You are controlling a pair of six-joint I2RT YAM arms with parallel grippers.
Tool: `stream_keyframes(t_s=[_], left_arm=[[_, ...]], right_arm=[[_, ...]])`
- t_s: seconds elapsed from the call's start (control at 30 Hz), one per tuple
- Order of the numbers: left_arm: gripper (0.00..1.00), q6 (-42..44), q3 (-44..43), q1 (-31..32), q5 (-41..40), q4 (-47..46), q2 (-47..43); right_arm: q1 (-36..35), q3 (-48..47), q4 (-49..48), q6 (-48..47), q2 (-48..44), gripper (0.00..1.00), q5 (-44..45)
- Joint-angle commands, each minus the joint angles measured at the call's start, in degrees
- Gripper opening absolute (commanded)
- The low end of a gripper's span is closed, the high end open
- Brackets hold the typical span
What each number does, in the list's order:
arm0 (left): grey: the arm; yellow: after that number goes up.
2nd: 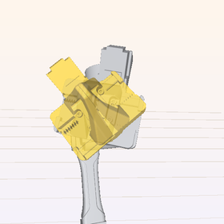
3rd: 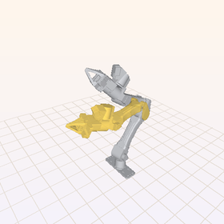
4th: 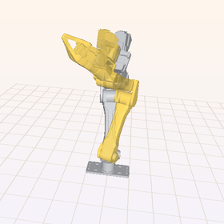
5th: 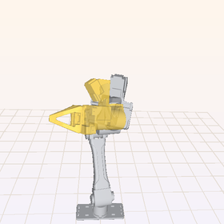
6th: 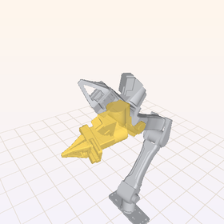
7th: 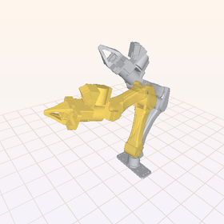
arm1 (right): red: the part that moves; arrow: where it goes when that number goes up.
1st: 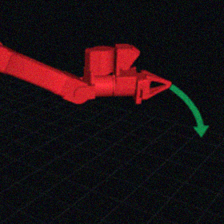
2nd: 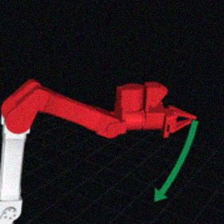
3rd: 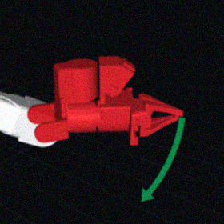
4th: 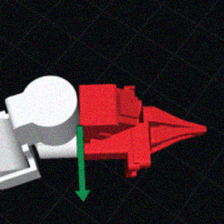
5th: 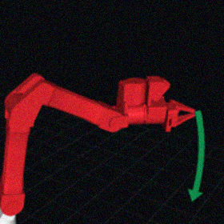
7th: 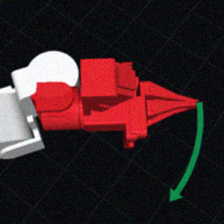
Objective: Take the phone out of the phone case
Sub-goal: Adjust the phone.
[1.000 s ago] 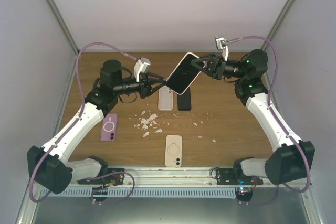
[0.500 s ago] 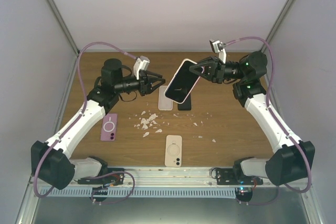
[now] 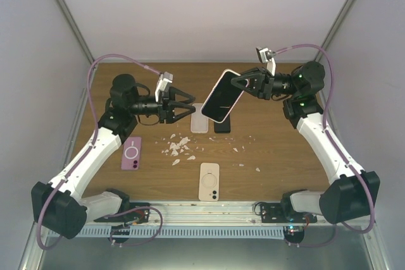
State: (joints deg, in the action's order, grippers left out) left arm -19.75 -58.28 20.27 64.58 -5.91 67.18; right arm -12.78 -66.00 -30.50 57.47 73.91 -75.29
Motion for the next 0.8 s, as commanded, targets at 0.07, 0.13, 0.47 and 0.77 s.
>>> stream_keyframes(t_s=[0.07, 0.13, 0.47, 0.77], left_arm=[[0.58, 1.0, 0.2, 1.5, 2.5, -2.5, -0.8], [0.58, 1.5, -0.6, 1.8, 1.5, -1.9, -0.3], [0.55, 3.9, -2.0, 3.4, -1.6, 0.7, 1.7], [0.49, 2.9, -1.5, 2.7, -7.0, 1.9, 3.1]], right_arm=[[0.2, -1.4, -4.0, 2.2, -1.4, 0.0, 0.9], [0.3, -1.3, -4.4, 2.4, -1.6, 0.01, 0.8], [0.1, -0.5, -4.9, 2.4, -1.7, 0.0, 0.7], [-0.7, 0.7, -10.8, 6.4, -1.7, 0.0, -0.6]])
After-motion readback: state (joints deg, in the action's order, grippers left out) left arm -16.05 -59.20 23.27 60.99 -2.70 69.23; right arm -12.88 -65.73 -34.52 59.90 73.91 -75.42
